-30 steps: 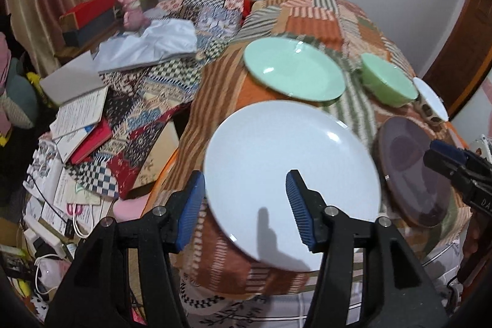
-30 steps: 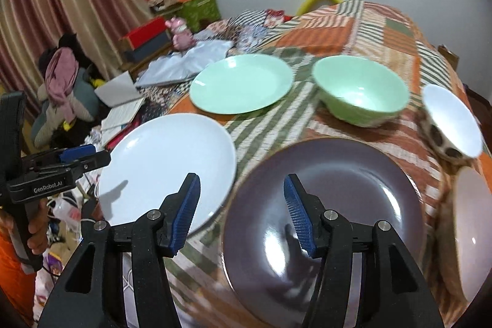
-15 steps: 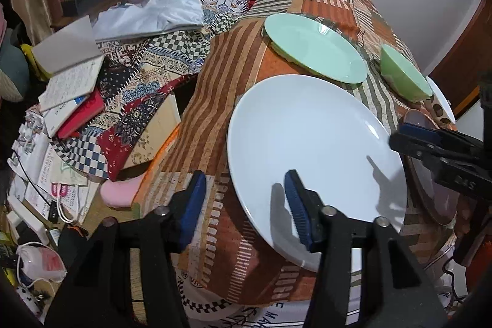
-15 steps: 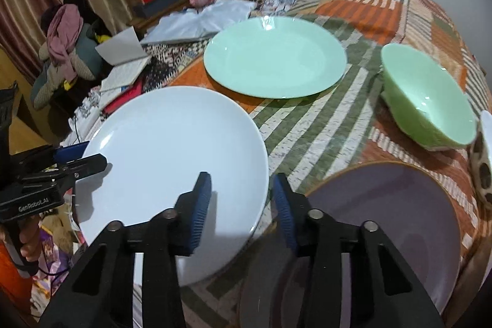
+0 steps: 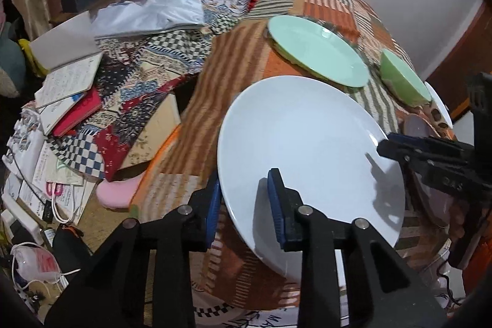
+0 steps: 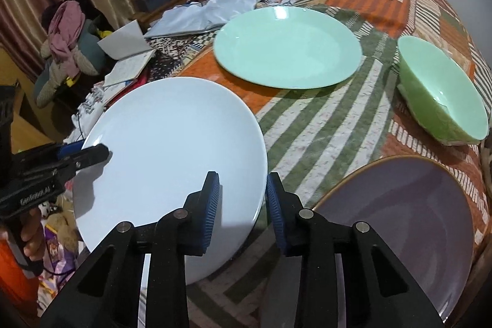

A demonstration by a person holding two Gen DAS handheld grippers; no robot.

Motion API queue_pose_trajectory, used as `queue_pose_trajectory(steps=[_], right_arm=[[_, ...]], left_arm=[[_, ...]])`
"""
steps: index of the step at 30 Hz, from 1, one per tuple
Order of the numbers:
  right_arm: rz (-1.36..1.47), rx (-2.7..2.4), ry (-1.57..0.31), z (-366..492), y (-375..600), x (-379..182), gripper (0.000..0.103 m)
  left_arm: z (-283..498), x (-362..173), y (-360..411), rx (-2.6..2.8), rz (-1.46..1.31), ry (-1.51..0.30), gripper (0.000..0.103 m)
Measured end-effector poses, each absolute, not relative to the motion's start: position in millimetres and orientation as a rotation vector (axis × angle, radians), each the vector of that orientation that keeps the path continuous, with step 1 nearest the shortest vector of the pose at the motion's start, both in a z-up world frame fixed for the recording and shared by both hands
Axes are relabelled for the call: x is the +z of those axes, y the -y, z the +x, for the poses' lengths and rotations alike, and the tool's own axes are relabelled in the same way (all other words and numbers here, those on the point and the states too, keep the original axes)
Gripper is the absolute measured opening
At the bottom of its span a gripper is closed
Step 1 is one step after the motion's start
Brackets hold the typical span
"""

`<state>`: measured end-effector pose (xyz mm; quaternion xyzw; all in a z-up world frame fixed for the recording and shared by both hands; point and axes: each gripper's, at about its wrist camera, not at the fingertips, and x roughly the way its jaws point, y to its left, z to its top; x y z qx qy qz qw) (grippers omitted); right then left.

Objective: Organize plates and bowls

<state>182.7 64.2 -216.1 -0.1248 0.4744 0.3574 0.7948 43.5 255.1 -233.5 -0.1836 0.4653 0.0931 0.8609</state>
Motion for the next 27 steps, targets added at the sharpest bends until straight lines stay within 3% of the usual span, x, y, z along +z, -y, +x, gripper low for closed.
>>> queue_pose_trajectory(steps=[8, 27], right_arm=[[-0.244, 0.788, -1.077, 184, -63, -228, 0.03], [-0.159, 0.759, -0.947, 176, -36, -200, 0.027]], left_arm=[[36, -235, -253, 0.185, -0.391, -0.983, 0.03], [41, -208, -240, 0.179, -0.373, -0.922, 0.03]])
